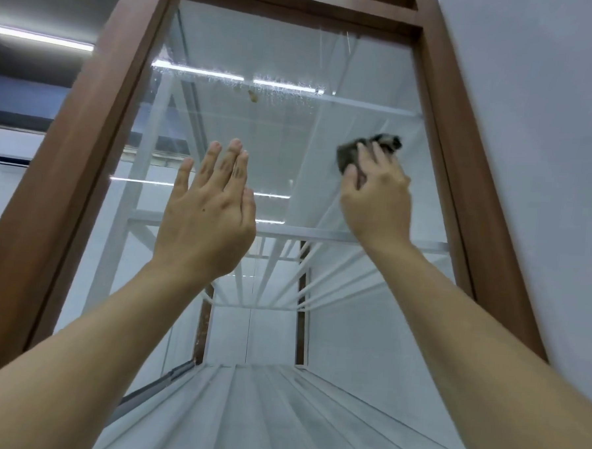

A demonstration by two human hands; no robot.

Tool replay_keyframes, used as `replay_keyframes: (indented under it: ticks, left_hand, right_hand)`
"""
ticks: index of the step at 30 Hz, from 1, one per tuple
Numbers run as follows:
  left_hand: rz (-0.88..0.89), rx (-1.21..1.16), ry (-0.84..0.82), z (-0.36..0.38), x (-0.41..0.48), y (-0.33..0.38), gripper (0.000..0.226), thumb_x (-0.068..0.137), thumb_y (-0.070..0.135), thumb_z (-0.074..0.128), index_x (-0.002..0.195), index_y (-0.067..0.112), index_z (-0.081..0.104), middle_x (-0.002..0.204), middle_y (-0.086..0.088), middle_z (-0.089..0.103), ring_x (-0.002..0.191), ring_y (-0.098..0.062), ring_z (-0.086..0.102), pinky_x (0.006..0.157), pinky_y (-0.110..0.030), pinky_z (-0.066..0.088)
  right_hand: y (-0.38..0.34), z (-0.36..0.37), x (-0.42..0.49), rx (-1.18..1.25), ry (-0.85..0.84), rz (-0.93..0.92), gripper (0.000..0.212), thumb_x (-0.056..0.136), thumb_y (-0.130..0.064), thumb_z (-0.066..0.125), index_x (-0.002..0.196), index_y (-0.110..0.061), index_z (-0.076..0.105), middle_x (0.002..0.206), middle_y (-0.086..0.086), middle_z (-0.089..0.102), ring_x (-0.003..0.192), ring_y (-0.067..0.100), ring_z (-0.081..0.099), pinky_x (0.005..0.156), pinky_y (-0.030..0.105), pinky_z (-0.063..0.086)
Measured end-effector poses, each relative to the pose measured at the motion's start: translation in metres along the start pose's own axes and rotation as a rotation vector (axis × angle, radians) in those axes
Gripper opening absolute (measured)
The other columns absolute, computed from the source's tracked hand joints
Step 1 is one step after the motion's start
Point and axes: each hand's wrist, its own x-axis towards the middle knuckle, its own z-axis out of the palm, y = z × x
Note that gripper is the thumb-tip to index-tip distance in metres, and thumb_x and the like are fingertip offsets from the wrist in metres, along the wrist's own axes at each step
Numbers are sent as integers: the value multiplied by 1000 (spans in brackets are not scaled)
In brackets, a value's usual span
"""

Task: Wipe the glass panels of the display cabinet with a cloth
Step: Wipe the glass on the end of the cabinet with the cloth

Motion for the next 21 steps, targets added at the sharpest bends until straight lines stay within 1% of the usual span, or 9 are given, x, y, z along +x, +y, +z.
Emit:
replay_keyframes:
  ticks: [1, 3, 6, 8, 12, 14, 17, 19, 21]
  left_hand:
    - [-1, 1, 1, 0, 0, -1, 66, 98, 41, 2, 160, 20, 1, 168, 6, -9, 154, -9, -14, 127, -38, -8]
    - [-4, -2, 3, -1, 1, -2, 66, 98, 42, 4, 161, 20, 3, 169, 7, -6, 154, -8, -13, 126, -37, -9]
    - [0, -20, 5, -1, 1, -1, 67, 98, 42, 6, 161, 20, 6, 169, 6, -4, 154, -8, -11, 126, -36, -9]
    - [-19, -17, 2, 0, 0, 2, 68, 98, 41, 4, 161, 19, 5, 169, 5, -5, 155, -10, -12, 127, -39, -8]
    - [-93, -45, -14, -1, 1, 31, 70, 96, 40, 7, 161, 15, 7, 170, -1, -2, 156, -19, -8, 127, -46, -5]
    - [-58, -98, 19, 1, 4, 56, 68, 97, 37, 9, 161, 14, 13, 170, -2, 7, 157, -18, 0, 127, -45, -1]
    - [-20, -155, 76, 10, 7, 82, 64, 99, 33, 12, 160, 12, 16, 169, -3, 12, 156, -16, 5, 128, -40, 1]
    - [-7, -117, 42, 18, 6, 84, 65, 99, 34, 8, 161, 13, 11, 170, -2, 5, 157, -17, -2, 127, -40, -3]
    - [10, -50, -5, 24, 2, 82, 66, 99, 38, 3, 161, 15, 3, 169, -1, -6, 156, -17, -11, 127, -42, -8]
  right_hand:
    - [-15, 7, 1, 10, -17, -31, 49, 102, -29, 43, 147, -11, 48, 157, 10, 41, 147, 29, 31, 122, 43, 23]
    - [-30, 11, -33, 35, -79, -229, 48, 101, -28, 45, 145, -11, 50, 156, 9, 44, 147, 27, 33, 122, 40, 25]
    - [-5, -12, -105, 34, -175, -407, 49, 100, -31, 45, 145, -13, 52, 154, 4, 46, 147, 20, 33, 121, 27, 22]
    - [28, -26, -97, 38, -91, -282, 50, 98, -34, 44, 142, -13, 56, 151, 3, 50, 144, 21, 38, 120, 25, 23]
    - [37, -15, -1, -18, 48, 1, 57, 94, -34, 38, 142, -7, 54, 152, 12, 48, 143, 31, 40, 120, 41, 29]
    - [12, -6, 13, -3, 13, -35, 55, 97, -33, 39, 144, -10, 52, 154, 11, 46, 144, 29, 37, 121, 43, 28]
    - [9, -9, -36, 20, -66, -235, 47, 101, -28, 46, 146, -13, 52, 155, 6, 45, 147, 23, 33, 121, 36, 26]
    - [34, -22, -70, 6, -30, -241, 47, 101, -28, 46, 145, -12, 52, 154, 6, 46, 147, 22, 33, 121, 34, 26]
    - [61, -29, -64, -48, 21, -154, 49, 100, -29, 43, 144, -9, 53, 152, 9, 48, 145, 26, 36, 122, 35, 26]
